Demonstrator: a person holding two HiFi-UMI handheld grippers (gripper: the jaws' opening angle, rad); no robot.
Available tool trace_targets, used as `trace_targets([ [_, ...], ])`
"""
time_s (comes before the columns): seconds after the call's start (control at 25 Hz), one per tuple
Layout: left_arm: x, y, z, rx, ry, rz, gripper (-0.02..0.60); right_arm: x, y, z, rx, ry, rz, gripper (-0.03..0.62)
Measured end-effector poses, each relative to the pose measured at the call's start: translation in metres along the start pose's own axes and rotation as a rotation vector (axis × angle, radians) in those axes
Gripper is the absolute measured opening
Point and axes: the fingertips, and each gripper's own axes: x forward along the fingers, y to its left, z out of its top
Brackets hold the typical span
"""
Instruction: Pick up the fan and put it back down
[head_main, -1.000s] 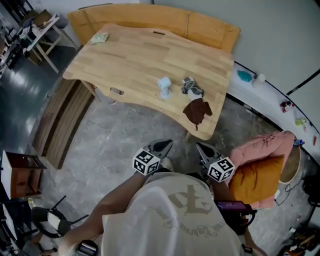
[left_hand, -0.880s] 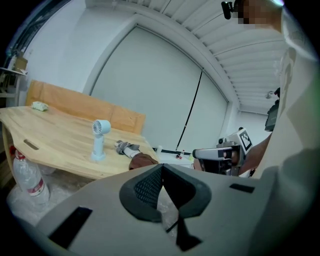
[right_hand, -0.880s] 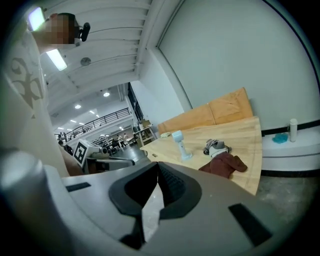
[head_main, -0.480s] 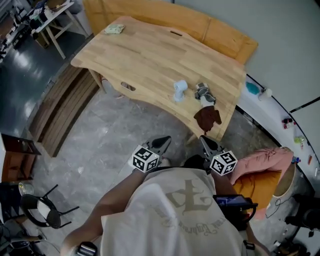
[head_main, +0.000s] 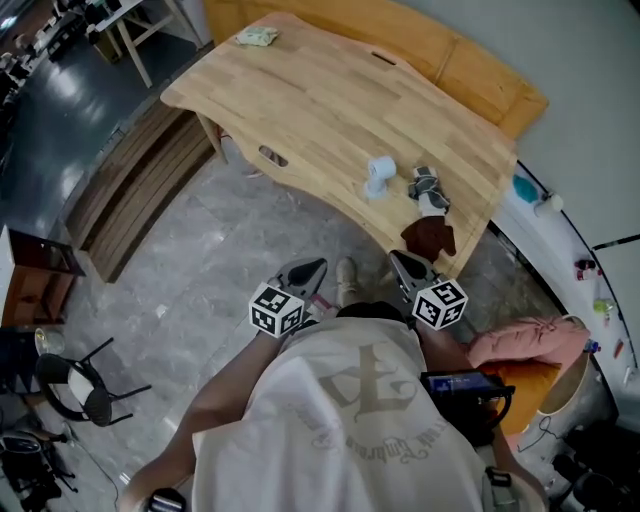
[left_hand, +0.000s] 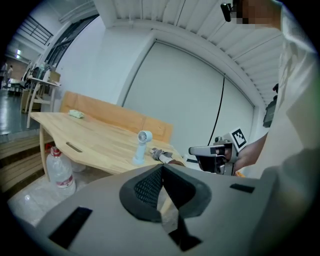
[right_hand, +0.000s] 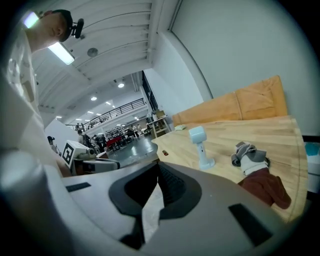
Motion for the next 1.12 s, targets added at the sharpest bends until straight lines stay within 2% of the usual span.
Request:
trace_targets([
  [0.2, 0.001, 0.020, 0.004, -0.010, 0.012, 0.047, 0.011, 0.033, -0.005, 0.005, -0.012, 0.013, 0.048, 0.015],
  [0.32, 0.009, 0.031, 0.007, -0.019, 0.020, 0.060, 0.011, 0.048, -0.017, 0.005, -0.010, 0.034, 0.048, 0.015],
  [0.72, 0.043, 0.064, 0.030, -0.026, 0.043, 0.080, 0.011, 0.084, -0.072, 0.000, 0.001, 0.099, -0.052, 0.015],
  [1.12, 0.062, 0.082, 0.031, -0.042, 0.090, 0.094, 0.011, 0.121, -0.115, -0.005, 0.006, 0.148, -0.091, 0.015],
])
